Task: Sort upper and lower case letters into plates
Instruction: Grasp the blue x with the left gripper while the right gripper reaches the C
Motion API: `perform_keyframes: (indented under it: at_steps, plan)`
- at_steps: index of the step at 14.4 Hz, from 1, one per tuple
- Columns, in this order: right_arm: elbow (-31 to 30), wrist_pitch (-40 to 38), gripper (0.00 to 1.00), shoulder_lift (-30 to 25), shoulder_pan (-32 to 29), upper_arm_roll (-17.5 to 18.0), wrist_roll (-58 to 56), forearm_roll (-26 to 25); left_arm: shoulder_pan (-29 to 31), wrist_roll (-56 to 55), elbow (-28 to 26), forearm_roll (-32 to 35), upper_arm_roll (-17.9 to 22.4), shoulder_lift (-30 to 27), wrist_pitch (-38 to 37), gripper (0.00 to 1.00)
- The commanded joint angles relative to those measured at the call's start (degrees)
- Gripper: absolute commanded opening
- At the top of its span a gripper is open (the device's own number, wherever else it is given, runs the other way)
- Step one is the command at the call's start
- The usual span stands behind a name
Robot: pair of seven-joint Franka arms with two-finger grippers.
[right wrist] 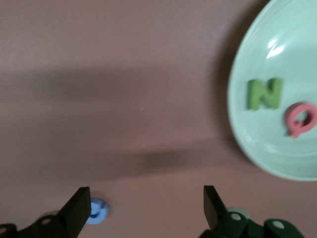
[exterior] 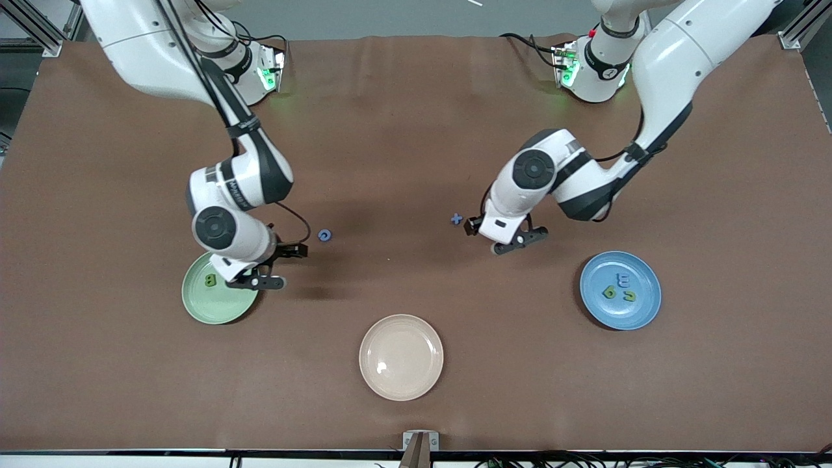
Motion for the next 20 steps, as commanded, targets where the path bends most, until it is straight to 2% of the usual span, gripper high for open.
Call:
perform_keyframes:
  at_steps: [1,3,5,10,16,20]
  plan:
    - [-5.38,5.45,1.0,-1.96,2.23,-0.54,4.83,0.79,-2.74,-10.8,0.24,6.9,0.93,2.55,2.16,0.77]
    - [-9.59,12.91,1.0,-1.88,3.12,-0.54,5.11,0.79,-4.59,-15.56,0.33,8.77,1.54,4.05,3.65,0.74]
    - [-12.77,19.16,1.0,-1.61,3.12,-0.45,6.33,0.88,-7.83,-19.43,0.51,8.77,3.91,4.23,4.97,0.73]
    - [-12.87,19.72,0.83,-1.35,6.28,-0.54,11.34,0.88,-15.22,-27.17,1.38,8.77,8.75,4.14,5.6,0.68]
    - [-12.96,19.63,0.8,-1.35,8.39,-0.63,13.9,0.79,-16.2,-28.32,1.38,8.78,9.46,4.23,5.68,0.6]
    - [-13.31,19.54,0.75,-1.35,8.48,-0.63,13.9,0.79,-16.64,-28.33,2.26,9.04,10.16,5.28,5.68,0.42]
